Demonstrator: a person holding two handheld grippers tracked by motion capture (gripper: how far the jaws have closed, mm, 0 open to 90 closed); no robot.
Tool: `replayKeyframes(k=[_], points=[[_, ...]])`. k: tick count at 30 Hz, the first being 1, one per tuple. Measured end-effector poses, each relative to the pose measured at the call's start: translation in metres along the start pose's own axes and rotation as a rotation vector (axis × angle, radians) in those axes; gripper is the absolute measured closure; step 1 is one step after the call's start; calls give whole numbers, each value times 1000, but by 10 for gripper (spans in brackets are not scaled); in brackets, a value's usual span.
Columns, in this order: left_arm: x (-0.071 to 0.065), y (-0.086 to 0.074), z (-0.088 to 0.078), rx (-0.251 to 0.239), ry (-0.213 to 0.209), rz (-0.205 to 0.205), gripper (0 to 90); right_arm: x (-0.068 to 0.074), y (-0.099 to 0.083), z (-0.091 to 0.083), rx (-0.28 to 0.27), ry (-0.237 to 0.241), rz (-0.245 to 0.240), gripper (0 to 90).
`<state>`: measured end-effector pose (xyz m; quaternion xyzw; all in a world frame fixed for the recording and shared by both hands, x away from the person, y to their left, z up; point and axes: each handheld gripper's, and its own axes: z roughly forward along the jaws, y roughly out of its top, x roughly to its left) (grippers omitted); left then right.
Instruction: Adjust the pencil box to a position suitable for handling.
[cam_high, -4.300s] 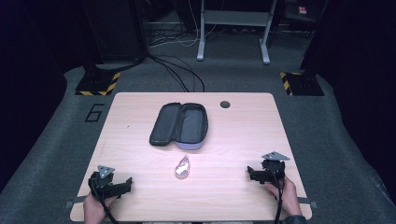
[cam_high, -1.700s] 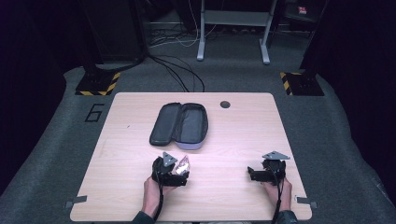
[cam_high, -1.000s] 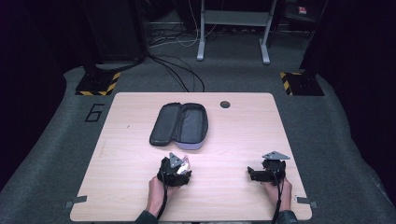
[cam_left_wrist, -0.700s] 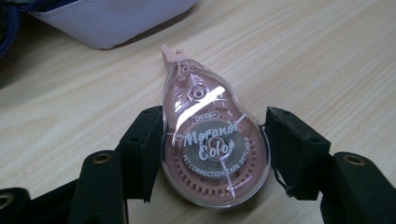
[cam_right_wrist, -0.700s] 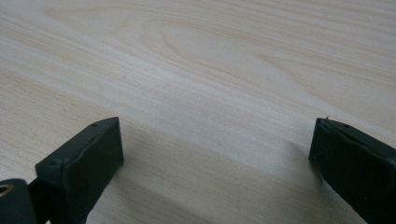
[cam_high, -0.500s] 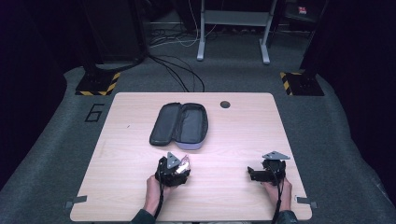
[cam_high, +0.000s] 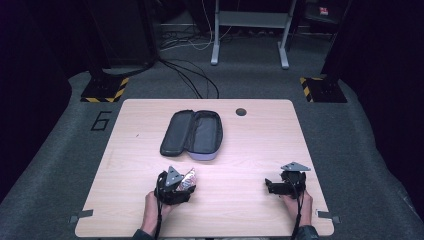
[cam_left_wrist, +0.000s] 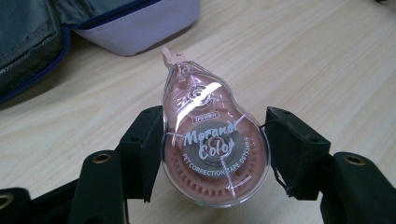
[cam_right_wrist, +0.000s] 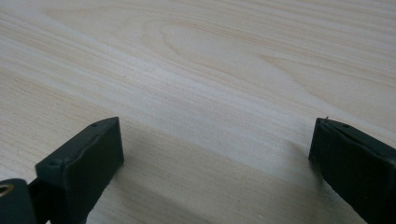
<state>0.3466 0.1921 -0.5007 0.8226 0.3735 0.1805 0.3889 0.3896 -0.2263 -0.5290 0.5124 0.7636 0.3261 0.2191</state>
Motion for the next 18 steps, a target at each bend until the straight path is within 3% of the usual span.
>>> replayKeyframes(k=[5, 7, 11, 18], points=[[6, -12, -14, -1, -5, 9, 395, 0, 0, 0, 0, 0, 1, 26], [9, -17, -19, 0, -31, 21, 395, 0, 0, 0, 0, 0, 0, 26], [12, -25, -22, -10, -43, 26, 395, 0, 0, 0, 0, 0, 0, 26], [19, -39, -33, 17, -53, 32, 395, 0, 0, 0, 0, 0, -1, 26]])
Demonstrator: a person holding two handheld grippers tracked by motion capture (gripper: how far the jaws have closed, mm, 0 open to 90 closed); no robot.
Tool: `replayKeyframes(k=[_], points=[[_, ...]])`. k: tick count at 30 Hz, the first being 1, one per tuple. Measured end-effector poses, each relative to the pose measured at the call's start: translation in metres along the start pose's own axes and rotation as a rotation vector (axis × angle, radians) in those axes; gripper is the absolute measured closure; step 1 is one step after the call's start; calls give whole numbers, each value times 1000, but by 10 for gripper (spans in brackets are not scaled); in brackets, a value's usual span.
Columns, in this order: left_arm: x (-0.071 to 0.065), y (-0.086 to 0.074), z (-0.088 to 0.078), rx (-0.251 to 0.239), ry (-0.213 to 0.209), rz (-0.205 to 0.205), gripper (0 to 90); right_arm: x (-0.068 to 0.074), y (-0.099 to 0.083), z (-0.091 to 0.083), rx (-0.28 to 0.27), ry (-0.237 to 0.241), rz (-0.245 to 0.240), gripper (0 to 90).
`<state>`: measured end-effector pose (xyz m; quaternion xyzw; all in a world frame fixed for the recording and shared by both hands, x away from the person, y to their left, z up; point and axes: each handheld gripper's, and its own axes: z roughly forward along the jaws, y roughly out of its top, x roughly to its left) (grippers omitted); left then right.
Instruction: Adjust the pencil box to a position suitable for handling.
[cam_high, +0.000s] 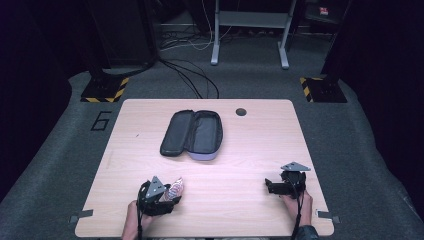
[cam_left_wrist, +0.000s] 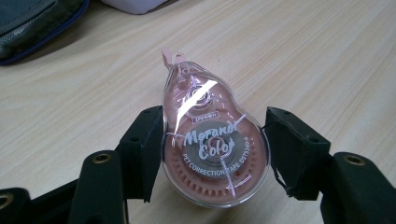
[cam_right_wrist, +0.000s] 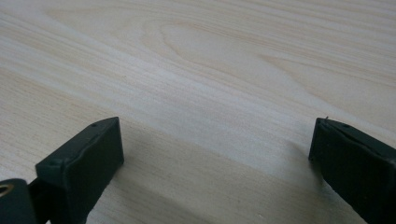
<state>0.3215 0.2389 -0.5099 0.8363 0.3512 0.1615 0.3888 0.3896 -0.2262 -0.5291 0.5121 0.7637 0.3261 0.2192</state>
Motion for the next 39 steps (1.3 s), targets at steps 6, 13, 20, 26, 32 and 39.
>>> replayKeyframes(k=[6, 13, 20, 26, 32, 39], points=[[0, -10, -4, 12, -2, 9, 394, 0, 0, 0, -1, 0, 1, 26], [2, -20, -3, 23, -9, 3, 394, 0, 0, 0, 0, 1, -2, 26], [4, -22, -2, 31, -14, -21, 388, 0, 0, 0, -8, 1, -1, 27], [6, -19, -9, 14, -8, -40, 261, 0, 0, 0, -8, 1, 2, 27], [11, -7, -15, -26, 31, -57, 192, 0, 0, 0, -7, 1, 2, 27], [19, 22, -8, -67, 15, -69, 150, 0, 0, 0, -7, 1, 2, 27]])
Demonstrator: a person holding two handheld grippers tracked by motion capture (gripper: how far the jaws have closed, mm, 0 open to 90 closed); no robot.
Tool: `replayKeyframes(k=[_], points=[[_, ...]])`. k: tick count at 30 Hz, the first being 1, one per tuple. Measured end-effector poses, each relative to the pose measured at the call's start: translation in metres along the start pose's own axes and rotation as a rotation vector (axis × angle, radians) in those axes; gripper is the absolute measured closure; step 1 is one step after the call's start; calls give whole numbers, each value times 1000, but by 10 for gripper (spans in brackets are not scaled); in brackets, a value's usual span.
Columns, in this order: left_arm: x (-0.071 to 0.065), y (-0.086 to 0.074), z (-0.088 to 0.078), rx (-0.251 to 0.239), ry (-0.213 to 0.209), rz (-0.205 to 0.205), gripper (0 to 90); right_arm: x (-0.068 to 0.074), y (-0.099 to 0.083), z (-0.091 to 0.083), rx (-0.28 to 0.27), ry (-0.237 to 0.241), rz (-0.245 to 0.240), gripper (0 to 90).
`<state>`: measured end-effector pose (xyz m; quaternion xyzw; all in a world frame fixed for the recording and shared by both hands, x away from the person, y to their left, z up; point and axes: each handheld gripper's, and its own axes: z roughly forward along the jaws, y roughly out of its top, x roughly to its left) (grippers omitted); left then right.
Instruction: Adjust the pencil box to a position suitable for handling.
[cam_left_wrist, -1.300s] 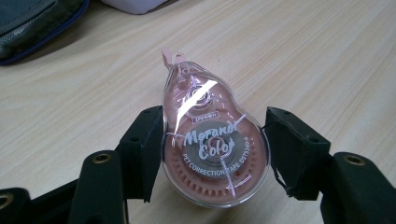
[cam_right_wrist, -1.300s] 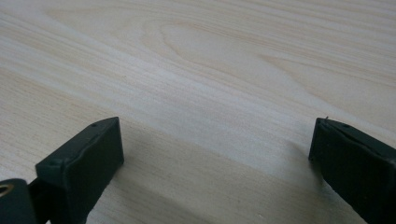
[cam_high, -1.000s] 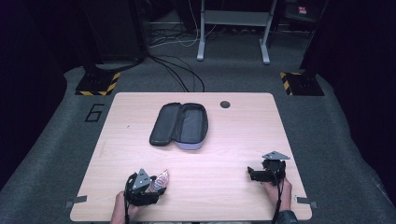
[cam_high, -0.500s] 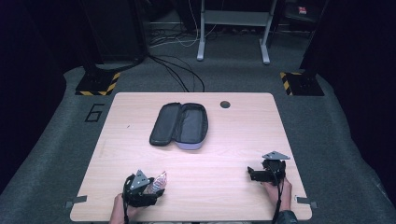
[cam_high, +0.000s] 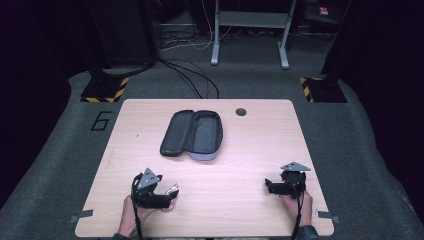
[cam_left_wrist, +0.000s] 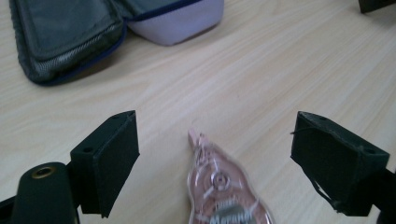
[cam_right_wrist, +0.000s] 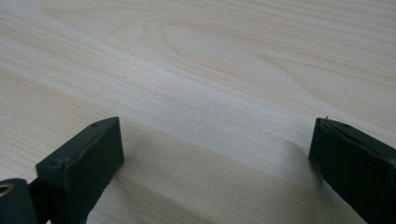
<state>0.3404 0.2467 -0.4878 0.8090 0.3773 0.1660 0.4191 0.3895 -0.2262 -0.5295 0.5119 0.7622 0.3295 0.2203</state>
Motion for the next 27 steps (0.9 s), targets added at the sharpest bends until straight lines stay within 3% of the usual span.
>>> replayKeyframes(k=[5, 12, 18, 27], points=[[1, 19, 14, -4, 4, 2, 141, 0, 0, 0, 0, 0, 0, 27], [2, 41, 30, 5, -30, -11, 140, 0, 0, 0, -2, -2, 0, 27], [3, 59, 46, 11, -10, 28, 151, 0, 0, 0, -2, -1, 0, 27], [2, 78, 71, 2, -8, 34, 194, 0, 0, 0, 1, 0, -1, 27]])
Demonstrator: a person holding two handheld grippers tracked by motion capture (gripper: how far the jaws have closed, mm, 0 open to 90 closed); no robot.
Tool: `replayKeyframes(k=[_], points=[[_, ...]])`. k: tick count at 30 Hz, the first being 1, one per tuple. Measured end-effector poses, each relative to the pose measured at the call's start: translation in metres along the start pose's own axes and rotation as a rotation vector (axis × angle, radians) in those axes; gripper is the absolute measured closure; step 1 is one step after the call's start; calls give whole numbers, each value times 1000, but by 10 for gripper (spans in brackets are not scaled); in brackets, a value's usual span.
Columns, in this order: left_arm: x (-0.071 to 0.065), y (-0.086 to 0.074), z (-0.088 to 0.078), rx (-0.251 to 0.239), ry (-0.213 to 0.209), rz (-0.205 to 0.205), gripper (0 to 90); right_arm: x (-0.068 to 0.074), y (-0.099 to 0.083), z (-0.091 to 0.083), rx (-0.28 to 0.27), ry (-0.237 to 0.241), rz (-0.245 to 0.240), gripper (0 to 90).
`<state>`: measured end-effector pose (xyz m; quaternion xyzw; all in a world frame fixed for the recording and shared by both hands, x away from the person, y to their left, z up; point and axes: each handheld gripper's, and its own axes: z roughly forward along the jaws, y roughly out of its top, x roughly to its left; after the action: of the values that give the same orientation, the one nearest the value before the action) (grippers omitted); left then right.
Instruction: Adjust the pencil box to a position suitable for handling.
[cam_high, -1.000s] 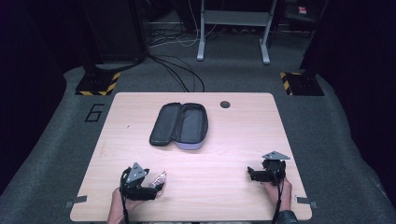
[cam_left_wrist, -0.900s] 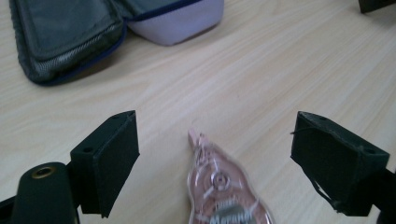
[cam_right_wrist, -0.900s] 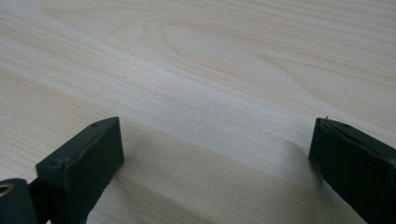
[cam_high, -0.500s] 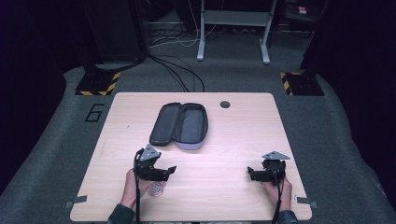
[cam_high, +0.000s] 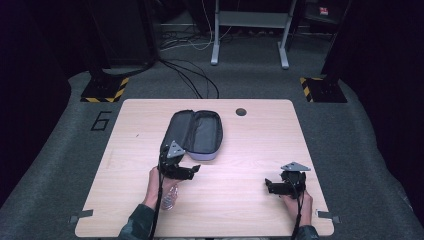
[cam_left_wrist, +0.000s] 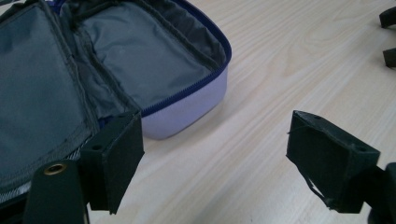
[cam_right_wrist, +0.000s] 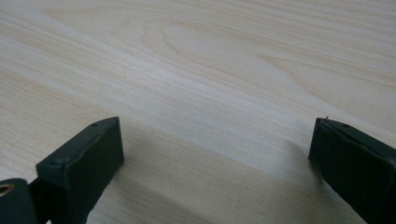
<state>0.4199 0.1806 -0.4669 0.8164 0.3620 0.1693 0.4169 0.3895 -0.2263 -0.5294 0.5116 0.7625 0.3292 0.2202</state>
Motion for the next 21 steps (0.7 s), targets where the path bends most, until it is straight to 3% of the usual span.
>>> replayKeyframes(k=[6, 14, 16, 21], points=[[1, 10, 13, -3, 5, 1, 250, 0, 0, 0, 2, -1, 1, 28], [1, 24, 35, 25, -20, 27, 356, 0, 0, 0, -1, 0, 1, 28], [0, 27, 41, 29, -11, 26, 389, 0, 0, 0, -1, -1, 1, 28], [-2, 32, 54, 30, -41, 3, 456, 0, 0, 0, 1, -2, 0, 28]])
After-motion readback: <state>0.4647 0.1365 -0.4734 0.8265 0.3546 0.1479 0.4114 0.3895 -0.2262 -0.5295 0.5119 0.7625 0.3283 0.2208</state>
